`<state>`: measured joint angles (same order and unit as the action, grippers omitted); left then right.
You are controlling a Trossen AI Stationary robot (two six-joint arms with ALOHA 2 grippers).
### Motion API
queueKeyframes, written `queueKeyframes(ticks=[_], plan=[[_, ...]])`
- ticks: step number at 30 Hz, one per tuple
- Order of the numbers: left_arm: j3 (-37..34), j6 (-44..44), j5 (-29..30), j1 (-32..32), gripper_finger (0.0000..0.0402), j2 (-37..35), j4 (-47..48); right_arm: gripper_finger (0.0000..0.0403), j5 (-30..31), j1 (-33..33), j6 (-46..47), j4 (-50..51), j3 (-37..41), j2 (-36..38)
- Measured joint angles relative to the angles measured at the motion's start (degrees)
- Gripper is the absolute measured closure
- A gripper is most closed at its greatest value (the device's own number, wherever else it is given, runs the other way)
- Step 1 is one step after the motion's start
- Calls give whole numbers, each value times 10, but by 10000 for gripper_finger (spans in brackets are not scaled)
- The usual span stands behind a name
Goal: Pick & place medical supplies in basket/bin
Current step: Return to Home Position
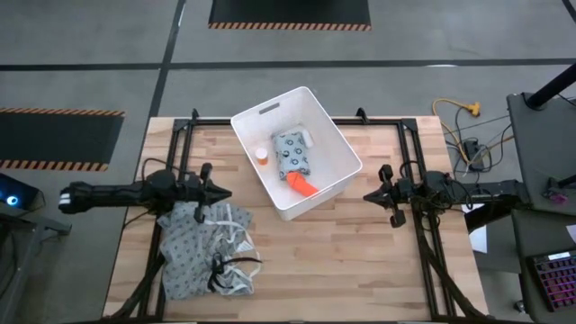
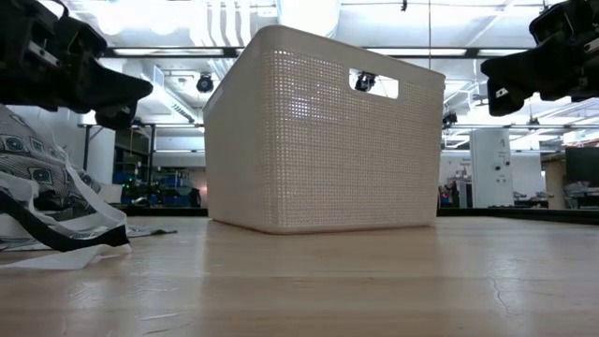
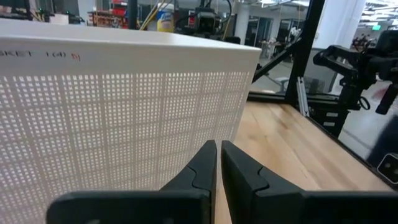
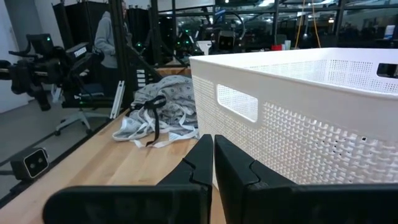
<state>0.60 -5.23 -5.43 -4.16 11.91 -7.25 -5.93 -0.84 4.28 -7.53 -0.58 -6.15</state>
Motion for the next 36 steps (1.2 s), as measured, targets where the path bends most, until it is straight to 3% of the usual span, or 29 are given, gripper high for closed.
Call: queueKeyframes(ticks=[36], plan=[[0, 0, 0, 0, 396, 50, 0, 394, 0, 0, -4, 0, 0, -1]])
